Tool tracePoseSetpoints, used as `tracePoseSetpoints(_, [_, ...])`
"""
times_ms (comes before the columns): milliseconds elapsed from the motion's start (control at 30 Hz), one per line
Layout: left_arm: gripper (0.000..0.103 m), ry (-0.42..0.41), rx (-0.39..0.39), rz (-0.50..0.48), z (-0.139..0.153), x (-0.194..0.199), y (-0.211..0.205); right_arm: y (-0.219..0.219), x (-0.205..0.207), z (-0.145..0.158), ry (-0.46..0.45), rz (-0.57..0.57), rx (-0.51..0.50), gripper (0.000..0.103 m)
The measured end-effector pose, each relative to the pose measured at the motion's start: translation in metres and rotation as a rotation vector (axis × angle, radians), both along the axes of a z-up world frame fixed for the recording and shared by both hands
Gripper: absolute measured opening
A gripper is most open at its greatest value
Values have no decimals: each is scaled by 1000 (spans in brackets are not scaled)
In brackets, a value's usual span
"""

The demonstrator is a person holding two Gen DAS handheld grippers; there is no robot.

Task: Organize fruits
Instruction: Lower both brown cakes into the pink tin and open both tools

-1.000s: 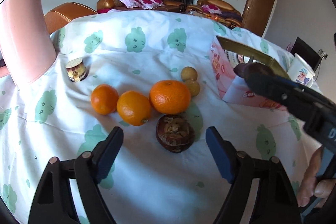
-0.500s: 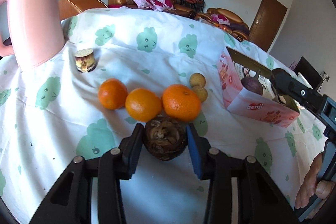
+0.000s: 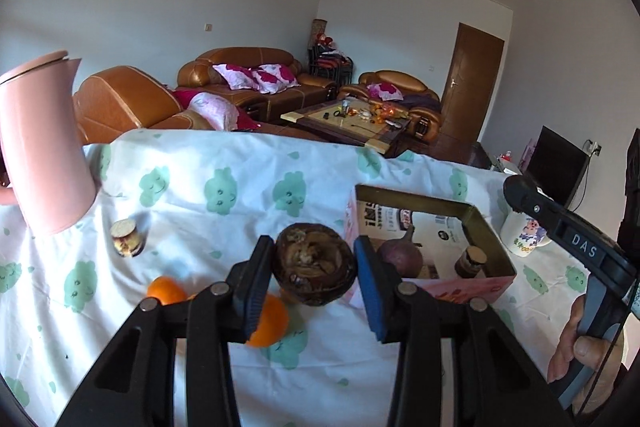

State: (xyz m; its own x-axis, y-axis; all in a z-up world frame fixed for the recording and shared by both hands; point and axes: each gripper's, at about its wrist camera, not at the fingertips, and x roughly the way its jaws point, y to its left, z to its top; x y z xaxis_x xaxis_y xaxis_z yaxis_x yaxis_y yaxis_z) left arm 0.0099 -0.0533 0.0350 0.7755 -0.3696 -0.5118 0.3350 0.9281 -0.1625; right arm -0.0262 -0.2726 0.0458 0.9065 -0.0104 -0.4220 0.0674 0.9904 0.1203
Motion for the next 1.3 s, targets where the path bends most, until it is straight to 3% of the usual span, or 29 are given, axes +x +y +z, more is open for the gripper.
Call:
tracePoseSetpoints(267, [43, 11, 80, -84, -12, 24, -76, -49, 8, -11, 34, -121, 2, 41])
tracePoseSetpoints(533, [43, -14, 167, -127, -22, 29, -144, -60, 34, -34, 107, -110, 36, 41])
tracePoseSetpoints(967, [46, -20, 306, -49, -43, 40, -166, -51, 58, -58, 193, -61, 33, 42])
tracePoseSetpoints(1067, [78, -24, 302, -11, -42, 40, -163, -52, 59, -60, 195, -44, 59, 43])
tracePoseSetpoints(1100, [92, -35, 297, 4, -40, 39, -161, -52, 58, -59, 190, -39, 68, 48])
tracePoseSetpoints(1133, [103, -52, 285, 3, -38, 36, -158, -53, 57, -58, 184, -37, 78, 59])
tracePoseSetpoints(1200, [103, -100, 266, -5, -33, 26, -156, -55, 53, -54, 156, -28, 103, 69])
tracePoseSetpoints(1300, [103, -146, 291, -7, -32, 17, -159, -57, 45, -46, 100, -43, 111, 69])
